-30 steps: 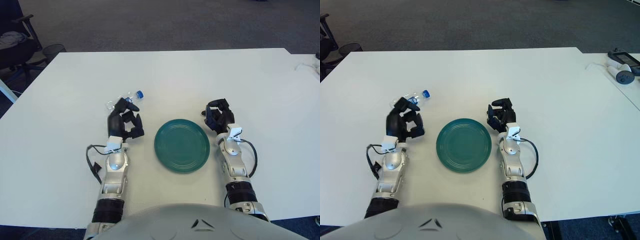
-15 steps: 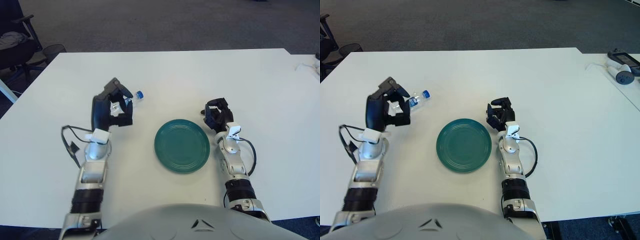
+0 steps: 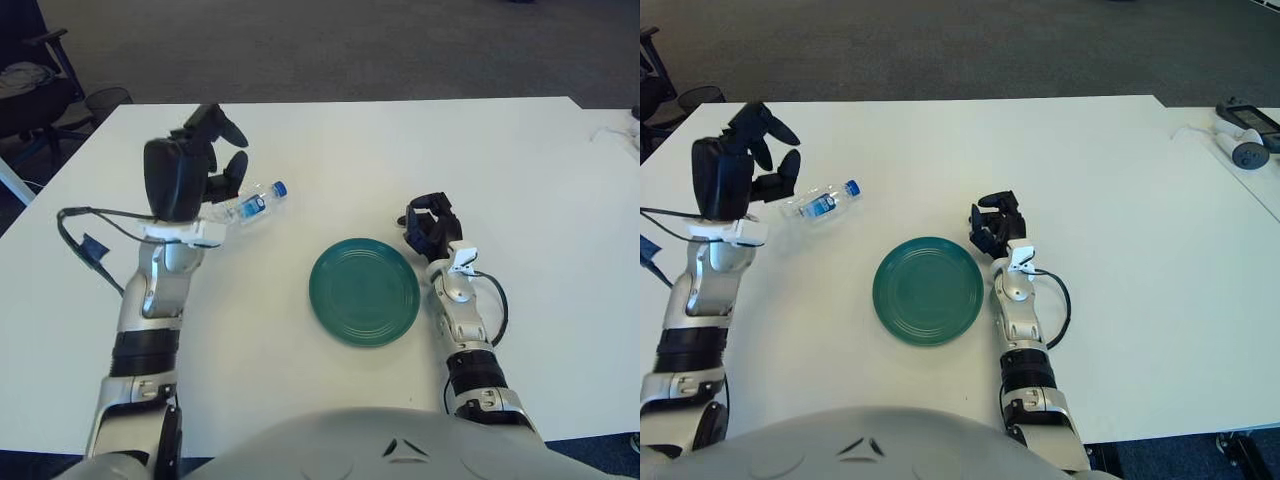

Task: Put the bottle into the plate.

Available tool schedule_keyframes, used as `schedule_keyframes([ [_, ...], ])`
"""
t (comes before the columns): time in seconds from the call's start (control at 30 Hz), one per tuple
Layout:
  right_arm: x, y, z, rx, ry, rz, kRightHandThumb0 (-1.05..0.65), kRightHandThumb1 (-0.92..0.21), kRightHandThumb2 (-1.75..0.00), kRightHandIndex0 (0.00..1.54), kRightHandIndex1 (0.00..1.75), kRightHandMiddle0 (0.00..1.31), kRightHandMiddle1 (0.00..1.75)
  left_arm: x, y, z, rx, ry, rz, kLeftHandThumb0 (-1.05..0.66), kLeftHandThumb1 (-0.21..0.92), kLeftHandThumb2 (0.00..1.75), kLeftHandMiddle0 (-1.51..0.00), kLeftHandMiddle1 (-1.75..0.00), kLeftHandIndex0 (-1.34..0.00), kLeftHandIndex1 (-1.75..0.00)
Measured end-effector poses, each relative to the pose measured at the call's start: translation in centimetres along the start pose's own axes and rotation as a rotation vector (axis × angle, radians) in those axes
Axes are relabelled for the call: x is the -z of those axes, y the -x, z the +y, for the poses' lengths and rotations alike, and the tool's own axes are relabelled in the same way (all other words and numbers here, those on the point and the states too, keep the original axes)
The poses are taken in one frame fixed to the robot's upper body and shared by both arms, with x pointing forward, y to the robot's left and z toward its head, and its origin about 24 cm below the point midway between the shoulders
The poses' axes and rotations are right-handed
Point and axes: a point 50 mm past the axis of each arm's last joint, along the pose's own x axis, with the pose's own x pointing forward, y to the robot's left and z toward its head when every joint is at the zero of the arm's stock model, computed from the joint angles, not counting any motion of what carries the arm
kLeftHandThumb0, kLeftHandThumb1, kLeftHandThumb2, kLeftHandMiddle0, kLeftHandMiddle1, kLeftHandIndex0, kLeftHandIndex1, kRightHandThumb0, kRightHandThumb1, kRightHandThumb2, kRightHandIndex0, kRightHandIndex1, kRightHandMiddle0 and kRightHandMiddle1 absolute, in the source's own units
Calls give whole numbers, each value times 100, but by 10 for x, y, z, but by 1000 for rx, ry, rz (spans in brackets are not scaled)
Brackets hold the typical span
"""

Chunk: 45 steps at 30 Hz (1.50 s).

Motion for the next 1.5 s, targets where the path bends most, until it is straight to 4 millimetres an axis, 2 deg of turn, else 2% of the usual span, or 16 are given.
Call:
schedule_keyframes([
  [0.13, 1, 0, 0, 1, -5, -4, -1, -70, -75, 42, 145, 28, 175, 1, -6, -1, 10, -75, -42, -45, 38, 123, -107, -175, -56, -175],
  [0.27, 3, -1, 0, 1, -10, -5, -1, -70, -75, 42, 146, 28, 175, 10, -14, -6, 110, -223, -89, -42, 58, 98, -78, -175, -42, -175],
  [0.3, 2, -2, 0, -1, -10, -8, -1, -70, -76, 42, 146, 28, 175, 12, -16, -6, 145, -266, -87, -61, 70, 88, -50, -143, -28, -162],
  [0.33, 0, -4, 1, -4, -11, -19, -1, -70, -76, 42, 146, 28, 174, 14, -17, -5, 187, -294, -82, -74, 78, 82, -33, -122, -19, -153],
  [0.37, -1, -4, 1, -5, -12, -29, -1, -70, -76, 42, 146, 28, 174, 16, -18, -5, 227, -320, -73, -79, 81, 80, -27, -114, -16, -149],
  [0.4, -3, -4, 1, -7, -13, -39, -1, -70, -76, 42, 146, 28, 175, 18, -19, -5, 270, -344, -63, -86, 85, 78, -17, -94, -10, -133],
  [0.43, -4, -4, 2, -7, -14, -45, -1, -70, -76, 42, 146, 28, 175, 20, -19, -5, 310, -362, -52, -93, 87, 79, -11, -62, -6, -99],
  [0.47, -4, -5, 2, -8, -14, -48, -1, -70, -76, 42, 146, 28, 175, 21, -19, -5, 349, -375, -43, -95, 88, 79, -9, -50, -5, -87],
  [0.5, -5, -5, 2, -9, -15, -52, -1, -70, -76, 42, 146, 28, 175, 22, -18, -5, 390, -386, -33, -99, 90, 80, -6, -32, -3, -62],
  [0.53, -5, -5, 2, -9, -15, -57, -1, -70, -76, 42, 146, 28, 175, 23, -18, -5, 435, -395, -24, -101, 91, 80, -4, -21, -2, -45],
  [0.57, -6, -5, 2, -9, -15, -60, -1, -70, -76, 42, 146, 28, 175, 24, -17, -6, 470, -400, -16, -102, 91, 81, -3, -16, -2, -39],
  [0.6, -6, -5, 2, -10, -16, -62, -1, -70, -76, 42, 146, 28, 175, 25, -16, -6, 513, -406, -8, -103, 91, 80, -2, -11, -1, -25],
  [0.63, -6, -6, 2, -10, -16, -62, -1, -70, -76, 42, 146, 28, 175, 26, -15, -7, 556, -407, 0, -104, 92, 80, -1, -7, -1, -16],
  [0.73, -4, -5, 2, -9, -15, -58, -1, -69, -76, 42, 145, 29, 175, 27, -12, -9, 689, -412, 7, -104, 92, 76, 0, -2, 0, -5],
  [1.07, 5, -6, 3, -8, -11, -22, -1, -69, -76, 42, 146, 28, 174, 23, 1, -17, 1168, -469, -44, -105, 92, 67, 0, 0, 0, 0],
  [1.5, 5, -10, 6, -13, -12, -20, -1, -69, -76, 42, 145, 29, 175, 19, -7, -32, 1394, -549, -47, -105, 92, 76, 0, 0, 0, 0],
])
